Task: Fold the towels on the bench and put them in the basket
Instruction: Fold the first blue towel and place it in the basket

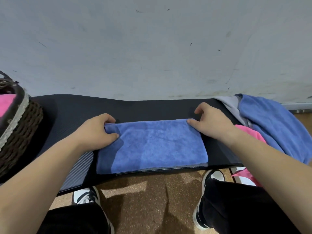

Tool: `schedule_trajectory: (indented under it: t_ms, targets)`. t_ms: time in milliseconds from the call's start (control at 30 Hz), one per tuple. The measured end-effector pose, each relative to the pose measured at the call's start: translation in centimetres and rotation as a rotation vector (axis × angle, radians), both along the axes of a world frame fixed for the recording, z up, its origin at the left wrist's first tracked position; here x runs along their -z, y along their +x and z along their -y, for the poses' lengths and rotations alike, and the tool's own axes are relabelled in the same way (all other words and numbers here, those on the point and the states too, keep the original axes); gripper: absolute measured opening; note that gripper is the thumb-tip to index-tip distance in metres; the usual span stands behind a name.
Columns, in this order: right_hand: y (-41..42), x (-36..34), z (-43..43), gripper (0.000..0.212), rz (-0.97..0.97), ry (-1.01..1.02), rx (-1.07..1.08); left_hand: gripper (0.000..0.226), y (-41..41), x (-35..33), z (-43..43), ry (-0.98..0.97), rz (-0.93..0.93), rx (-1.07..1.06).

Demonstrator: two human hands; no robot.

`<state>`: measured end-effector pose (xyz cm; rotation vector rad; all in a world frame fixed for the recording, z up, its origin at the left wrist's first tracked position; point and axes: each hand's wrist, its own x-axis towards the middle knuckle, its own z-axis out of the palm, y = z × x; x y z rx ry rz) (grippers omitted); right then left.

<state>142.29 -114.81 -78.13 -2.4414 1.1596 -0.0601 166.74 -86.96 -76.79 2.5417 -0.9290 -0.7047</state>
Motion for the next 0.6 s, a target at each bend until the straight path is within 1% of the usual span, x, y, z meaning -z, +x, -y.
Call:
schedule_trajectory:
  t_ms: [100, 133, 200, 267, 300, 367, 433, 533, 600]
  targets:
    - [0.1, -0.2, -0.3, 0.044, 0.103, -0.055, -0.118, 0.018, -0.7, -0.3, 0.1, -0.04, -0.072, -0.054]
    - [0.0, -0.2, -0.6, 0.049, 0.118, -0.066, -0.174, 0.014, -1.0, -0.4, 0.1, -0.051, -0.092, -0.062]
    - [0.1, -0.3, -1.8, 0.067, 0.117, -0.045, -0.326, 0.013, -1.2, -0.7, -0.1, -0.103, -0.138, -0.096]
    - [0.2, -0.3, -3.7, 0.087, 0.048, 0.041, -0.456, 0.014, -1.2, -1.1, -0.4, -0.186, -0.202, -0.163]
    - [0.2, -0.2, -4.6, 0.092, -0.025, 0.071, -0.497, 0.016, -1.2, -1.2, -0.6, -0.236, -0.25, -0.199]
    - [-0.1, 0.4, -5.8, 0.097, -0.216, 0.084, -0.542, 0.022, -1.0, -1.3, -1.0, -0.328, -0.337, -0.263]
    - [-0.2, 1.1, -6.4, 0.098, -0.342, 0.058, -0.567, 0.027, -0.8, -1.3, -1.5, -0.417, -0.391, -0.324]
    - [0.0, 1.9, -6.9, 0.098, -0.342, 0.015, -0.56, 0.03, -0.9, -1.7, -1.9, -0.535, -0.413, -0.415]
    - [0.1, 2.3, -7.2, 0.099, -0.309, -0.029, -0.554, 0.022, -1.3, -2.2, -1.9, -0.591, -0.372, -0.433]
